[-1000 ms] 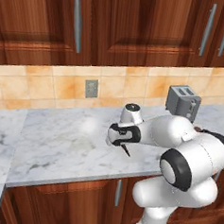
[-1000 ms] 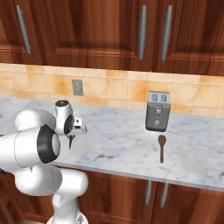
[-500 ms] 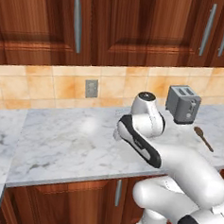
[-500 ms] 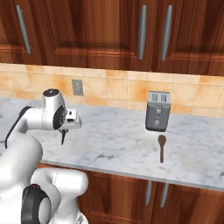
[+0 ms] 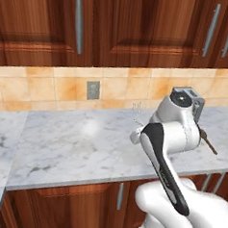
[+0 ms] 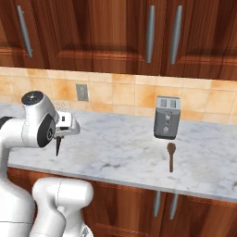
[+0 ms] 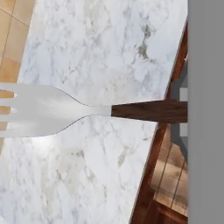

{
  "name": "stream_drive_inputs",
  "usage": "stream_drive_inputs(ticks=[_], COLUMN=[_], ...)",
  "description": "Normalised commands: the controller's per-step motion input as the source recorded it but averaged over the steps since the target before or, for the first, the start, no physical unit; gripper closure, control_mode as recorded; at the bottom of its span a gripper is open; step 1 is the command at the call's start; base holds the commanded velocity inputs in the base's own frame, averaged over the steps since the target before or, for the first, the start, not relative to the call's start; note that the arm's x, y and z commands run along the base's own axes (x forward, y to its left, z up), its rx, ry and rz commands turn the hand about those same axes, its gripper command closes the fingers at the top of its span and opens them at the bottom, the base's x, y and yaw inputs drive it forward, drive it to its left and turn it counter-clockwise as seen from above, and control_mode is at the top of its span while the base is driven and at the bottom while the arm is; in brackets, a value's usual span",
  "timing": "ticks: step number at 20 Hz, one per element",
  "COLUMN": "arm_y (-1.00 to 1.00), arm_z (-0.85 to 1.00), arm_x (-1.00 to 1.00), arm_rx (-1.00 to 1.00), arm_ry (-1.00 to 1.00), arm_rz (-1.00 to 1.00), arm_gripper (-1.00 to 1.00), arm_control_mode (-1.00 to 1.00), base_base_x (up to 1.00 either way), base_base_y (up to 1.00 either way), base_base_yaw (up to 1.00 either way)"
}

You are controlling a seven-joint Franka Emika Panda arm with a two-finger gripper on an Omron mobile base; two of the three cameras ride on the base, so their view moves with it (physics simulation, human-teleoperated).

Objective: Take the fork and place it on the left side of the plate. Then take the spoon and place it on the right side of the plate. Make sure they're directly next to the plate.

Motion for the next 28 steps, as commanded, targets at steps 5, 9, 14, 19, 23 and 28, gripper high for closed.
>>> stream_drive_inputs(ticks=[5,9,14,19,23,28], arm_y=[-0.02,-0.12,0.0,0.0,0.0,0.0], arm_z=[0.3,0.0,0.0,0.0,0.0,0.0], arm_x=[-0.51,-0.84,0.0,0.0,0.0,0.0], arm_rx=[0.0,0.0,0.0,0.0,0.0,0.0], arm_ry=[0.03,-0.11,0.0,0.0,0.0,0.0], arm_rz=[-0.04,-0.07,0.0,0.0,0.0,0.0], arm_gripper=[1.0,1.0,1.0,1.0,1.0,1.0], arm_control_mode=[-1.0,-1.0,1.0,1.0,1.0,1.0], base_base_x=[0.0,0.0,-0.85,-0.43,-0.35,-0.24], base_base_y=[0.0,0.0,0.02,-0.04,-0.01,0.0], base_base_yaw=[0.0,0.0,-0.11,-0.37,-0.58,-0.68])
